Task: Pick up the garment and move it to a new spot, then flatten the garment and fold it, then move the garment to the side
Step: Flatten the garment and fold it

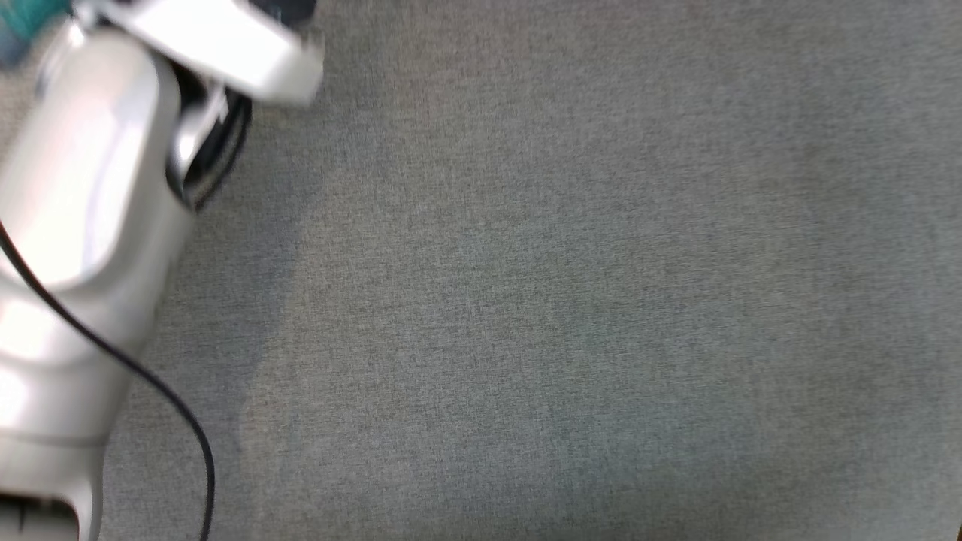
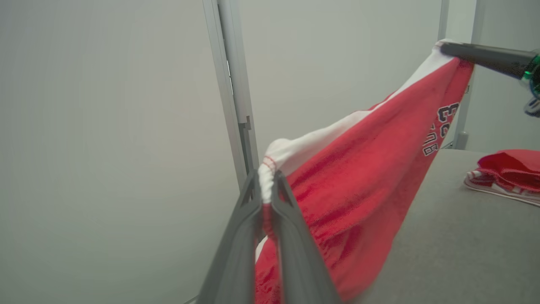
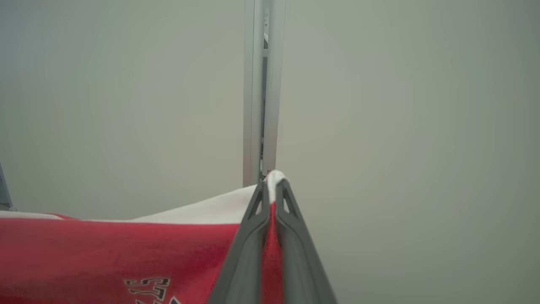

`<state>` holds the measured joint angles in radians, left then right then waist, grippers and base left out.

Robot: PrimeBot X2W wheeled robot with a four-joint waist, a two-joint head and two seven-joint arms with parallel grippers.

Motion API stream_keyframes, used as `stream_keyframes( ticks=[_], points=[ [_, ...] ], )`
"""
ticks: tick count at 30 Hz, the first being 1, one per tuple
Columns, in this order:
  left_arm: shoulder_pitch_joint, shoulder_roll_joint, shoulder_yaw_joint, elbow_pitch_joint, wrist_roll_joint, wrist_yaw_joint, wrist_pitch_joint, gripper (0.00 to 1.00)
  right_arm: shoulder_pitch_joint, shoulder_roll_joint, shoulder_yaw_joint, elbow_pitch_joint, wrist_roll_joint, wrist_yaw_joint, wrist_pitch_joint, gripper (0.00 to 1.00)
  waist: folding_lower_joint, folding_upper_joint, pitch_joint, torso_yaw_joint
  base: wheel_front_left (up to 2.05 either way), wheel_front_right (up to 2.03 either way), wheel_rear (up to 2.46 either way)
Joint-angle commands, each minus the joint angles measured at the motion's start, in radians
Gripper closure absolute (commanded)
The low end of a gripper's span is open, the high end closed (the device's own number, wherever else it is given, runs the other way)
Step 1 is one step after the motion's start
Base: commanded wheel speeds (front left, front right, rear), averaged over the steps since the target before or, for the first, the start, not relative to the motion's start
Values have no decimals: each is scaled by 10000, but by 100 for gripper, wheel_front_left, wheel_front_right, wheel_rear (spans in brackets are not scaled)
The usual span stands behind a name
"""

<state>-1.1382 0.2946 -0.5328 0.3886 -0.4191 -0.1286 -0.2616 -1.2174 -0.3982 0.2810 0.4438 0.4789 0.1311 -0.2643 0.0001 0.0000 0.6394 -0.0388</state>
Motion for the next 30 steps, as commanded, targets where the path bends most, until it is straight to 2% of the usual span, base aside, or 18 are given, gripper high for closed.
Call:
stream_keyframes(
  ticks=[1,6,10,14,22,30],
  points=[
    [784,224,65,-459,125,-14,-33,100,741,-158,-47,-253,100,-7,-10,100,-1,0,-521,-120,0,0,0],
    [3626,787,521,-2291,894,123,-32,100,3173,-464,-262,-720,399,-9,-10,100,-1,0,-1436,-312,0,0,0],
    [5673,1017,676,-3502,1563,518,-33,100,4860,-575,-473,-939,655,-12,-10,100,-1,0,-2134,-377,0,0,0],
    [7400,987,756,-4320,1973,950,-34,100,6406,-489,-687,-1168,816,-21,-10,100,-1,0,-2791,-424,0,0,0],
    [9815,857,796,-5164,2428,1740,-35,100,8716,-399,-1202,-1766,709,-35,-10,100,-1,0,-3841,-451,0,0,0],
    [11378,559,572,-5330,2140,2028,-33,100,10147,-315,-1819,-2384,565,-47,-10,100,-1,0,-4468,-417,0,0,0]
  ],
)
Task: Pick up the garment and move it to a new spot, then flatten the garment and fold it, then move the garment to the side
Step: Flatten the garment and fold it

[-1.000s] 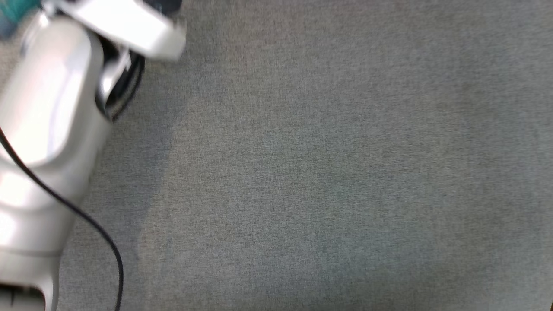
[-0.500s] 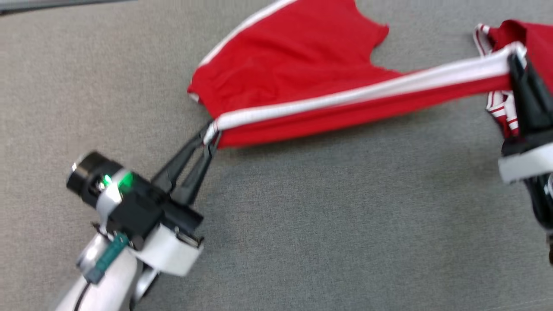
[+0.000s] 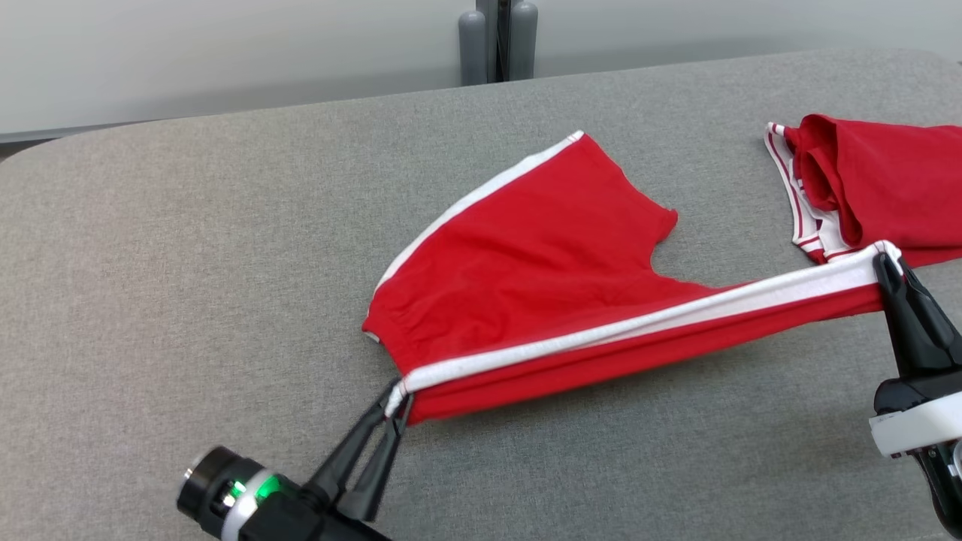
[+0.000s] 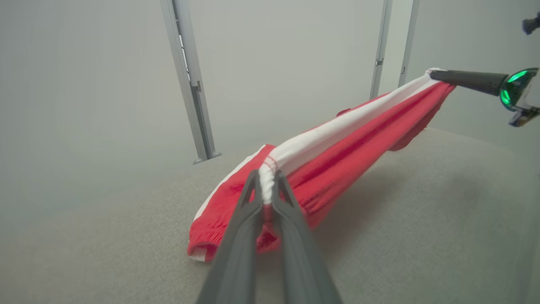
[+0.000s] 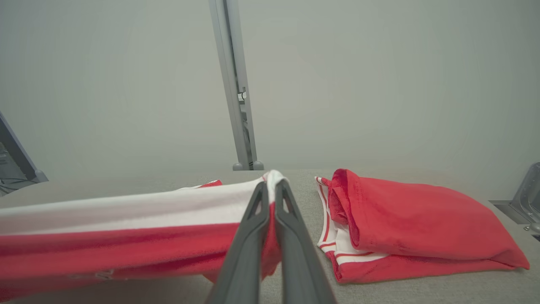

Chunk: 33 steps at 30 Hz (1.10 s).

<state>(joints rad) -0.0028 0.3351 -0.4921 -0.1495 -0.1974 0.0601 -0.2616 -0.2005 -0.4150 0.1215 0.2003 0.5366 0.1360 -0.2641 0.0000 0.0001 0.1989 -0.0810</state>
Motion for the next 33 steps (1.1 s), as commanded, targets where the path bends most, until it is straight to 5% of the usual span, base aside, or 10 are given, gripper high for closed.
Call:
stream_keyframes(
  ticks=[1,7,18,33],
  points=[
    [183,21,153,8,-191,158,-33,100,67,-152,-221,76,-20,-97,-12,100,0,-1,-87,-9,0,0,0],
    [171,-601,-89,557,-1149,-384,112,100,-578,-102,-37,987,-171,-96,30,100,0,-1,85,208,0,0,0],
    [-1220,-2389,348,1761,-4129,-1021,1107,100,-4774,113,1541,3955,-668,-79,933,100,0,-1,1279,1230,0,0,0],
    [-2923,-2802,-195,3128,-4991,-824,309,100,-8386,76,4062,7344,-392,-79,652,100,0,-1,2364,2552,0,0,0]
  ],
)
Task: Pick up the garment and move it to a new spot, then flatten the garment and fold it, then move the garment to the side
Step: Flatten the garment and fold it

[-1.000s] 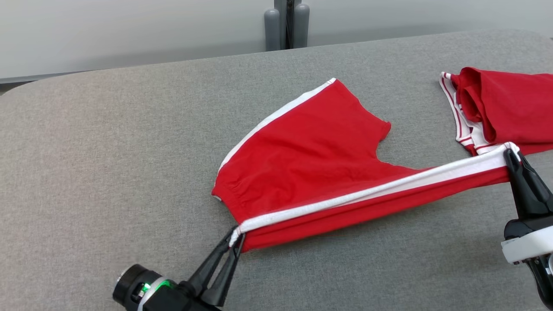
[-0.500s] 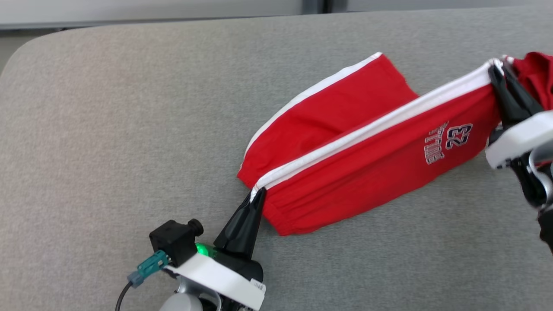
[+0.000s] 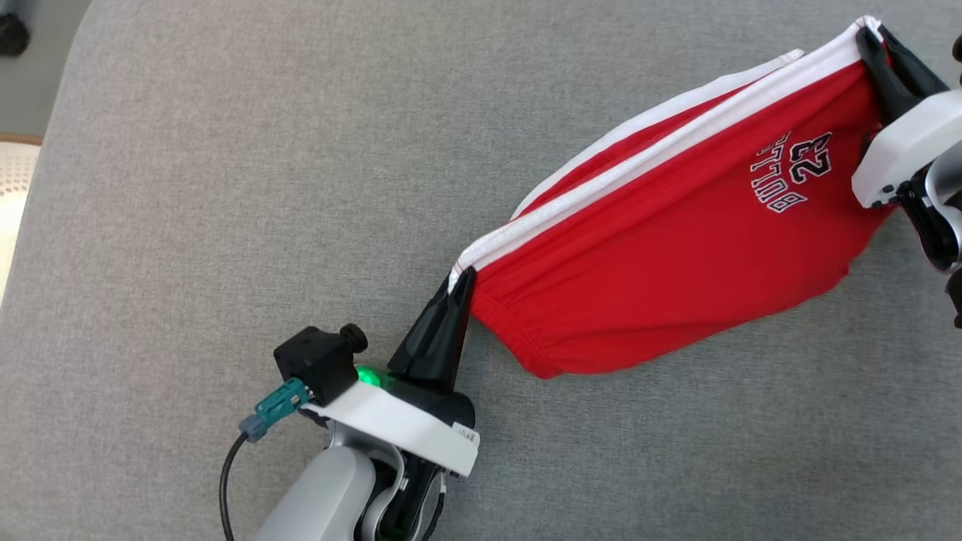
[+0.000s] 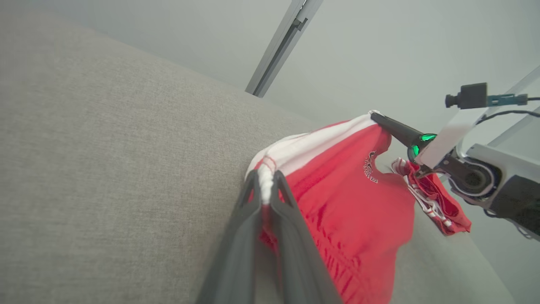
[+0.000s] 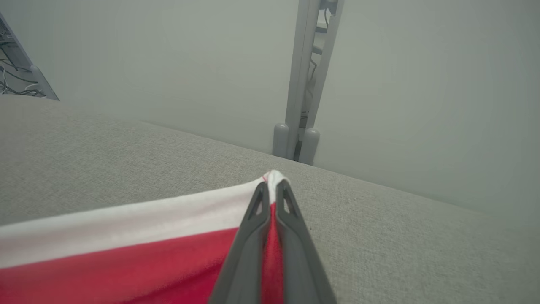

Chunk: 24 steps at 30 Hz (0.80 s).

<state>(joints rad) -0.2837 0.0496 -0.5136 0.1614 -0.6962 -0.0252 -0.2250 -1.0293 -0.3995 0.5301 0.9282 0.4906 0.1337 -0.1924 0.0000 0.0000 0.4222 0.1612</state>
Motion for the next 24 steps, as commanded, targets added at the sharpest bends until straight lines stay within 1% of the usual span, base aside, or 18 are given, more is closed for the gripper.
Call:
stream_keyframes(
  ticks=[1,7,8,9,10,11,12,13,14,15,16,17,18,19,20,22,24],
  points=[
    [-215,46,-10,99,-67,71,-93,100,-212,-51,149,225,94,-55,-42,100,0,0,179,176,0,0,0],
    [-1012,37,-555,655,-441,121,-275,100,-894,88,926,1126,323,-52,-92,100,0,0,417,323,0,0,0],
    [-1154,38,-643,752,-478,128,-306,100,-960,118,1042,1222,374,-42,-121,99,0,0,440,331,0,0,0],
    [-1273,39,-705,856,-551,156,-316,100,-1030,147,1138,1325,424,-41,-142,93,0,0,461,330,0,0,0],
    [-1402,38,-778,977,-541,186,-332,100,-1112,164,1212,1428,498,-39,-164,76,0,0,481,328,0,0,0],
    [-1520,36,-802,1079,-489,257,-340,100,-1167,171,1277,1487,549,-38,-236,56,0,0,494,324,0,0,0],
    [-1613,39,-840,1192,-471,300,-361,100,-1196,196,1356,1564,600,-36,-275,14,0,0,495,315,0,0,0],
    [-1675,36,-868,1286,-482,368,-372,94,-1200,244,1425,1636,683,-36,-340,0,0,0,482,297,0,0,0],
    [-1741,37,-880,1387,-432,448,-382,80,-1170,303,1477,1663,771,-35,-410,0,0,0,453,268,0,0,0],
    [-1741,37,-880,1387,-432,448,-382,80,-1170,303,1477,1663,771,-35,-410,0,0,0,453,268,0,0,0],
    [-1784,37,-880,1469,-426,520,-387,65,-1133,328,1546,1589,830,-35,-509,0,0,0,421,230,0,0,0],
    [-1841,36,-886,1652,-238,734,-395,6,-1027,254,1637,1445,937,-35,-655,0,0,0,334,145,0,0,0],
    [-1841,36,-886,1652,-238,734,-395,6,-1027,254,1637,1445,937,-35,-655,0,0,0,334,145,0,0,0],
    [-1871,35,-869,1714,-106,859,-400,0,-955,225,1604,1322,1016,-35,-704,0,0,0,283,103,0,0,0],
    [-1795,34,-738,1638,-29,1068,-402,0,-859,115,1442,794,1098,-35,-745,0,0,0,169,14,0,0,0],
    [-1644,34,-603,1526,292,1326,-403,0,-610,-140,831,50,1040,-35,-745,0,0,0,53,-110,0,0,0],
    [-1351,36,-341,1317,520,1617,-398,0,-5,-138,208,-672,815,-35,-740,0,0,0,-110,-256,0,0,0]
  ],
)
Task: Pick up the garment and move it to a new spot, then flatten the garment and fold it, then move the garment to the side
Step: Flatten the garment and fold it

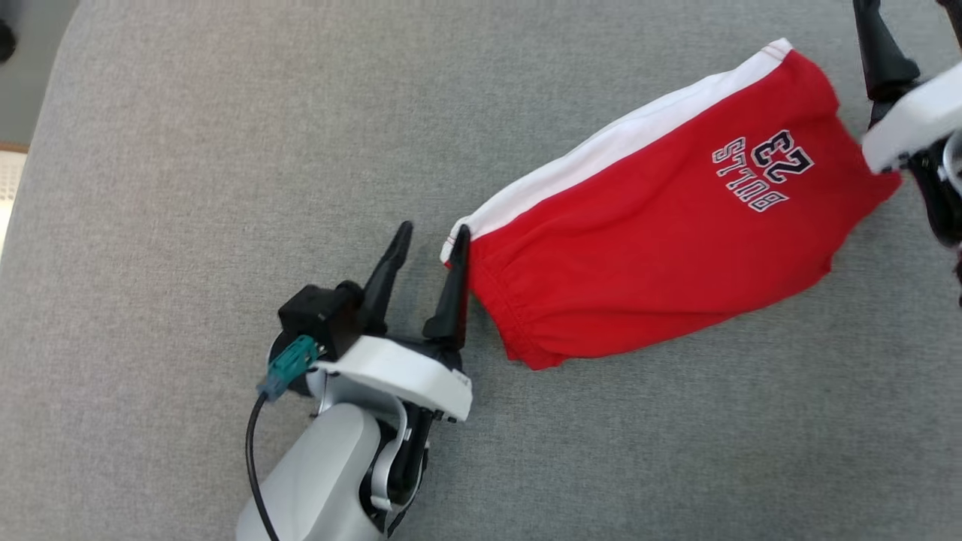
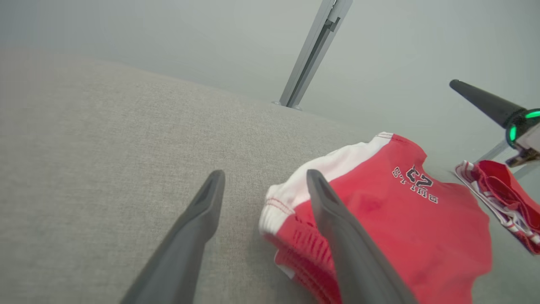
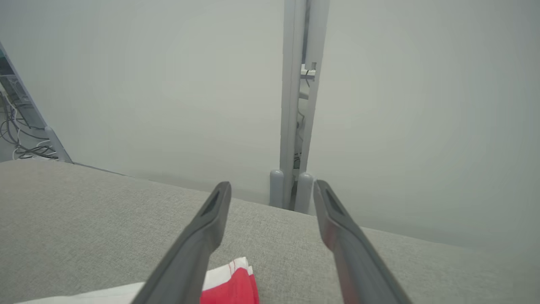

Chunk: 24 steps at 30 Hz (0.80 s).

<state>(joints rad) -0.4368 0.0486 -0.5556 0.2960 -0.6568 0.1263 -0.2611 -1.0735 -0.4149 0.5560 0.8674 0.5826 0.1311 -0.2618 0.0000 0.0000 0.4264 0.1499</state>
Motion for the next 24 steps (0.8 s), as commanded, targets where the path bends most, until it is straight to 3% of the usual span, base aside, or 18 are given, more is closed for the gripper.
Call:
stream_keyframes(
  ticks=[1,10,17,24],
  points=[
    [315,49,202,-141,306,278,-37,0,760,60,-264,-390,-233,-5,-47,0,0,0,-252,-210,0,0,0],
    [2390,356,1712,-1776,2734,1434,-39,0,3492,711,-1468,-3075,-1684,-6,-51,0,0,0,-1460,-893,0,0,0],
    [3829,293,2478,-2954,4185,1531,-38,0,5269,1612,-2309,-4246,-2467,-6,-52,0,0,0,-2379,-1179,0,0,0],
    [4892,157,2812,-3300,4729,1438,-39,0,6660,2130,-2961,-4916,-2758,-6,-53,0,0,0,-3009,-1097,0,0,0]
  ],
)
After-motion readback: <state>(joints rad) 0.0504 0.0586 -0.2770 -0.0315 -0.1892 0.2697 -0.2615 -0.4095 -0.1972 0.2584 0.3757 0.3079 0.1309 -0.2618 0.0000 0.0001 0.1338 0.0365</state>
